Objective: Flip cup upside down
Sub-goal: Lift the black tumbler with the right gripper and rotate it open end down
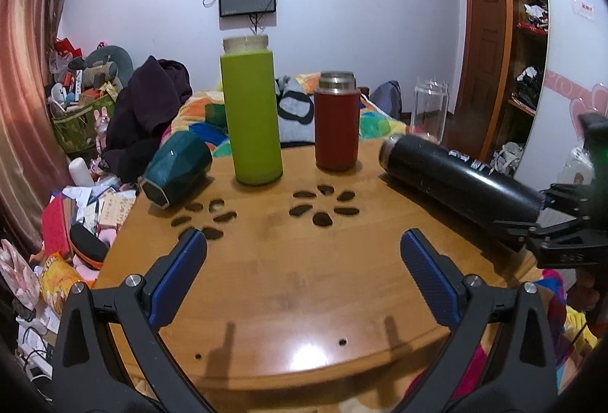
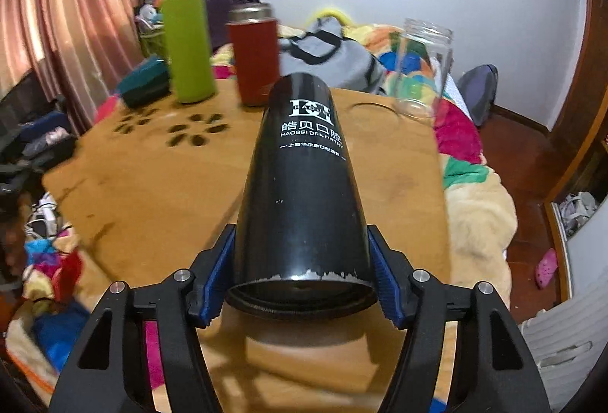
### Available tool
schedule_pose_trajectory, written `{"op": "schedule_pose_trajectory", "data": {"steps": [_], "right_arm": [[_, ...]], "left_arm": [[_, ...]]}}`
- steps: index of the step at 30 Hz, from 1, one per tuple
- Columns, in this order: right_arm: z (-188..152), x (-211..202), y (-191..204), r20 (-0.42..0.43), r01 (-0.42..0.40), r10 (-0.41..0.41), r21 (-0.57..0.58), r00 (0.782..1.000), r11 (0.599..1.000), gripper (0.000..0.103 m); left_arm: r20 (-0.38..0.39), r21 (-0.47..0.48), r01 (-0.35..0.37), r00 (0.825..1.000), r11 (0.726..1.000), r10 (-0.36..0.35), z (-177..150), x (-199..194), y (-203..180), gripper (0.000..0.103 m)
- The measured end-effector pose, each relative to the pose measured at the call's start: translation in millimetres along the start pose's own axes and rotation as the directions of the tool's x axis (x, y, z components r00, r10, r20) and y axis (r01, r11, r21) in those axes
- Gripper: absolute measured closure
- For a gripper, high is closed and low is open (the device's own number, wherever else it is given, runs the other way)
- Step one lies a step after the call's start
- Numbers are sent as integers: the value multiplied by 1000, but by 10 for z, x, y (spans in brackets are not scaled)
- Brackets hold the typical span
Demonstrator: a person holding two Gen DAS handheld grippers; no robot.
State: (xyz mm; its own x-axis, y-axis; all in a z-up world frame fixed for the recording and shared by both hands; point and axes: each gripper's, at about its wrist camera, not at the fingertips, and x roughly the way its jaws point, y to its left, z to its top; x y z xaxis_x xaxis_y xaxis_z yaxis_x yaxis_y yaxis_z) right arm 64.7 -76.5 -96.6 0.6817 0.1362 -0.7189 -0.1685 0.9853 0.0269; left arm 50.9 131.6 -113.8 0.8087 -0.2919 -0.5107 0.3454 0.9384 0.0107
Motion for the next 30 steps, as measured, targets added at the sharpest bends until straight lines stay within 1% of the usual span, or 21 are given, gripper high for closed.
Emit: {"op": "schedule_pose_trajectory", "data": {"steps": [2, 4, 7, 12, 15, 16, 18, 19, 24, 28, 30], "right_arm": [[-27, -79, 122, 18, -14, 14, -12, 1000, 1000, 42], [-52, -155, 257, 31, -52, 52, -22, 998, 998, 42], [-71, -240, 463, 45, -82, 85, -55, 995, 995, 42], [-77, -370, 719, 66, -111, 118, -106, 991, 988, 42], [-64, -469, 811, 78, -118, 129, -136, 989, 984, 42], [-65, -495, 821, 83, -116, 129, -144, 988, 983, 42], [-48, -550, 836, 94, -107, 122, -157, 988, 982, 42], [-41, -566, 835, 97, -108, 125, -159, 987, 981, 42], [-28, -624, 867, 104, -110, 131, -182, 986, 977, 42], [-48, -656, 916, 100, -120, 144, -214, 984, 969, 42], [-46, -662, 947, 91, -130, 155, -236, 984, 963, 42]], "left_arm": [[-5, 9, 4, 1000, 1000, -4, -81, 18, -32, 0], [-7, 22, 9, 1000, 1000, -9, -164, 34, -70, 0], [0, 62, 5, 1000, 998, -5, -267, 69, -146, 0], [73, 164, -20, 997, 986, 8, -384, 64, -320, 0], [150, 240, -31, 989, 970, -6, -408, 20, -458, 0], [160, 261, -33, 987, 965, -9, -416, 21, -489, 0], [181, 298, -27, 983, 954, -28, -428, 26, -559, 0], [194, 314, -14, 980, 949, -50, -433, 23, -594, 0], [242, 368, 5, 965, 930, -101, -432, 9, -724, 0], [261, 373, 40, 954, 927, -147, -404, -3, -752, 0], [276, 371, 65, 945, 926, -176, -389, -8, -754, 0]]}}
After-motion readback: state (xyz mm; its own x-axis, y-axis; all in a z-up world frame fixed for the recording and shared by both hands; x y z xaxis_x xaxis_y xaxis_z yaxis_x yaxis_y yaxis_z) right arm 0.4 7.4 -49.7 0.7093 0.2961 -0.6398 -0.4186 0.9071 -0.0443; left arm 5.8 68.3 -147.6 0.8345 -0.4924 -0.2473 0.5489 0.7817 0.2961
